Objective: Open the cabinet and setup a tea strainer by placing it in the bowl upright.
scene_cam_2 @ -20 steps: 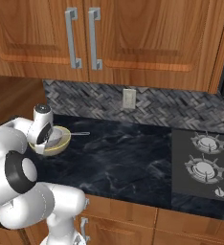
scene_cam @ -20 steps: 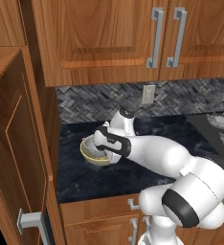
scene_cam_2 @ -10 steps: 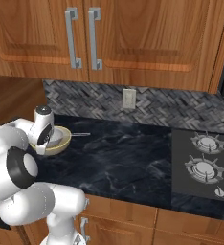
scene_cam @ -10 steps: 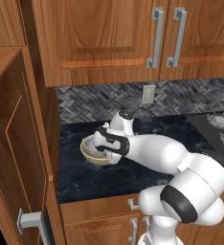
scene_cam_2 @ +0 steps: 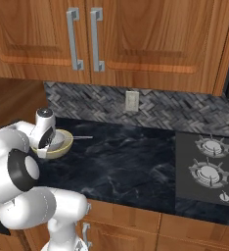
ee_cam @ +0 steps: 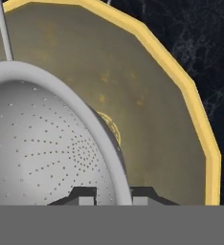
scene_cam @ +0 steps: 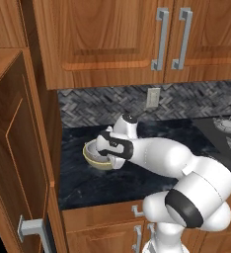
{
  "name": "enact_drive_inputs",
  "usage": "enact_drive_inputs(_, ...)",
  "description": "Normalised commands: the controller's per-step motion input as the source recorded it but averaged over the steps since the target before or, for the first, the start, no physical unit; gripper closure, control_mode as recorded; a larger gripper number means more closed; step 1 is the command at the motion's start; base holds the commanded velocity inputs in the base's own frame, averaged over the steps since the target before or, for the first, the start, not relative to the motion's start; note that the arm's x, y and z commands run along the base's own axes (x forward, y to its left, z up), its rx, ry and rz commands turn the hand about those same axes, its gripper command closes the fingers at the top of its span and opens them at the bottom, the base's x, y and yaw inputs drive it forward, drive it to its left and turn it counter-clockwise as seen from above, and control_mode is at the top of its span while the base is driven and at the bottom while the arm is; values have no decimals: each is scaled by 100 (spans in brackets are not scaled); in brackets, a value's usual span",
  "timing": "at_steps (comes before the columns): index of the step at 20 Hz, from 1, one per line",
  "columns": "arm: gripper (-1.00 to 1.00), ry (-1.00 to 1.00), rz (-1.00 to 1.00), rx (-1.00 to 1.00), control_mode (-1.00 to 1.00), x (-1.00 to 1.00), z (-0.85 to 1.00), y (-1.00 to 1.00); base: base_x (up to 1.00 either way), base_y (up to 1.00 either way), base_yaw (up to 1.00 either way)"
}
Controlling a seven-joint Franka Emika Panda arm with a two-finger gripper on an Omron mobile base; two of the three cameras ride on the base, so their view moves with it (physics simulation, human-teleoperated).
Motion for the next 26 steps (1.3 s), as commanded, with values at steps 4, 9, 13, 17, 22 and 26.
enact_drive_inputs(4,-100,0,0,0,-100,0,0,0,0,0,0)
enact_drive_inputs(9,-100,0,0,0,-100,0,0,0,0,0,0)
enact_drive_inputs(13,-100,0,0,0,-100,0,0,0,0,0,0)
enact_drive_inputs(17,-100,0,0,0,-100,0,0,0,0,0,0)
enact_drive_inputs(22,-100,0,0,0,-100,0,12,0,0,0,0)
enact_drive_inputs(26,-100,-1,0,0,-100,-1,55,0,0,0,0)
